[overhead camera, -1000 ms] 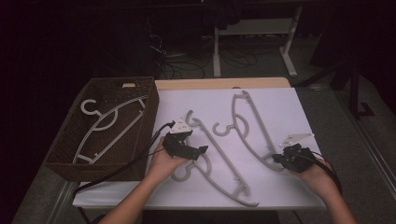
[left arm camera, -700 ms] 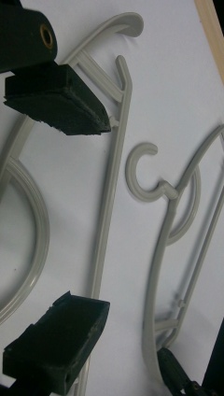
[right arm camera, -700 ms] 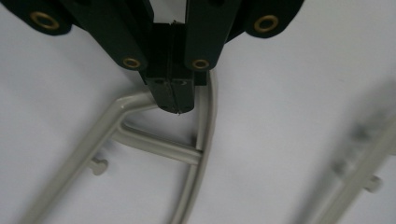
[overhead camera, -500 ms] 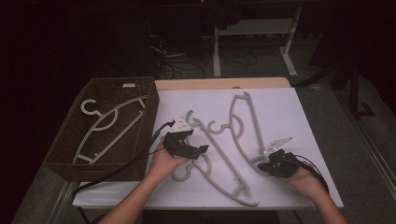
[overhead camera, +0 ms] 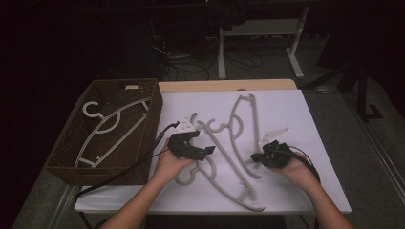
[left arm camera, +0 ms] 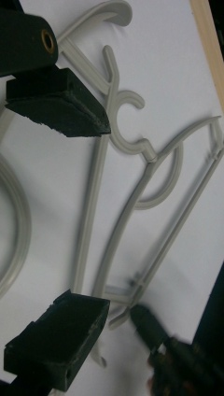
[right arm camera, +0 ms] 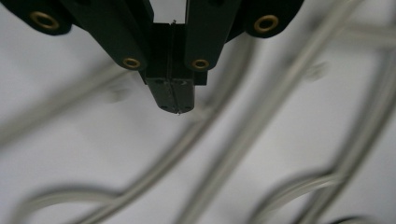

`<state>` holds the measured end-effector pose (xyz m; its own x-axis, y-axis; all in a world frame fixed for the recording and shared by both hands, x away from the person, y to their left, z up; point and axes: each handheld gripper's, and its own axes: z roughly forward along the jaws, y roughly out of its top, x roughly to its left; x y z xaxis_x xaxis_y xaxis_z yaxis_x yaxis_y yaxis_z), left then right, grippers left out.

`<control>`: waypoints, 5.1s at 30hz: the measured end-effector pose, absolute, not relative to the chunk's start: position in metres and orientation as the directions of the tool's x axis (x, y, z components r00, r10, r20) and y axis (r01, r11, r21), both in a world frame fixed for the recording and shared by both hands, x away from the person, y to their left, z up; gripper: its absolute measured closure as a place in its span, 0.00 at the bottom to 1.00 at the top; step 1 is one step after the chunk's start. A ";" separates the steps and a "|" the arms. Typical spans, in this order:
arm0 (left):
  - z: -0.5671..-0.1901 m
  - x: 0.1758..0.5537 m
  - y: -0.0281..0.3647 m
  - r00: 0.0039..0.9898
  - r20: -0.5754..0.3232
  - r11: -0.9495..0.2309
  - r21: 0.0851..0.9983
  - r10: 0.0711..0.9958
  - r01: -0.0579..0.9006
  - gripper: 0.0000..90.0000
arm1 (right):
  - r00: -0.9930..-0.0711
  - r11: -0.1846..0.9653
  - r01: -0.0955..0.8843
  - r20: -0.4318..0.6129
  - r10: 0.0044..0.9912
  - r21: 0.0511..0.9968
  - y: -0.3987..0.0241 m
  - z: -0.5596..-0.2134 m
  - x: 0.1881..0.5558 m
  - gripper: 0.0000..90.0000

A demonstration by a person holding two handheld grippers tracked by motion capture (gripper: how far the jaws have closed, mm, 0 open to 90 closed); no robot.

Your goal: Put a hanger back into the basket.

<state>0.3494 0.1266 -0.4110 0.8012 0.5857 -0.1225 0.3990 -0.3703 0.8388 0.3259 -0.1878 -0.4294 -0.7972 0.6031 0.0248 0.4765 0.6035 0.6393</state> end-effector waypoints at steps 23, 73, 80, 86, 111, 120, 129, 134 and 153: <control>-0.434 0.383 0.051 0.765 -0.200 -0.391 0.765 0.612 0.512 0.14 | -0.621 0.493 0.575 -0.043 0.782 0.653 -0.203 -0.452 0.424 0.99; -0.424 0.419 0.016 0.698 -0.426 -0.262 0.712 0.575 0.651 0.78 | -0.635 0.494 0.568 -0.031 0.772 0.658 -0.209 -0.454 0.423 0.99; -0.407 0.421 0.019 0.703 -0.421 -0.193 0.764 0.573 0.615 0.88 | -0.622 0.461 0.567 -0.012 0.783 0.682 -0.218 -0.448 0.420 0.98; -0.387 0.424 0.029 0.700 -0.420 -0.149 0.789 0.577 0.596 0.89 | -0.617 0.418 0.563 0.025 0.787 0.713 -0.230 -0.443 0.416 0.88; -0.242 0.390 0.147 0.745 -0.183 -0.251 0.867 0.642 0.429 0.89 | -0.603 0.363 0.535 0.045 0.796 0.763 -0.234 -0.426 0.404 0.51; -0.213 0.380 0.234 0.688 -0.190 -0.188 0.881 0.700 0.435 0.89 | -0.611 0.377 0.525 0.029 0.791 0.763 -0.228 -0.426 0.406 0.45; -0.222 0.370 0.312 0.615 -0.205 -0.141 0.873 0.761 0.466 0.89 | -0.614 0.382 0.518 0.022 0.789 0.765 -0.223 -0.426 0.407 0.34; -0.232 0.364 0.347 0.594 -0.223 -0.115 0.872 0.773 0.477 0.89 | -0.625 0.389 0.509 0.018 0.781 0.768 -0.220 -0.425 0.407 0.26; -0.294 0.364 0.434 0.501 -0.341 -0.053 0.784 0.795 0.618 0.89 | -0.632 0.417 0.501 -0.009 0.775 0.758 -0.215 -0.426 0.407 0.22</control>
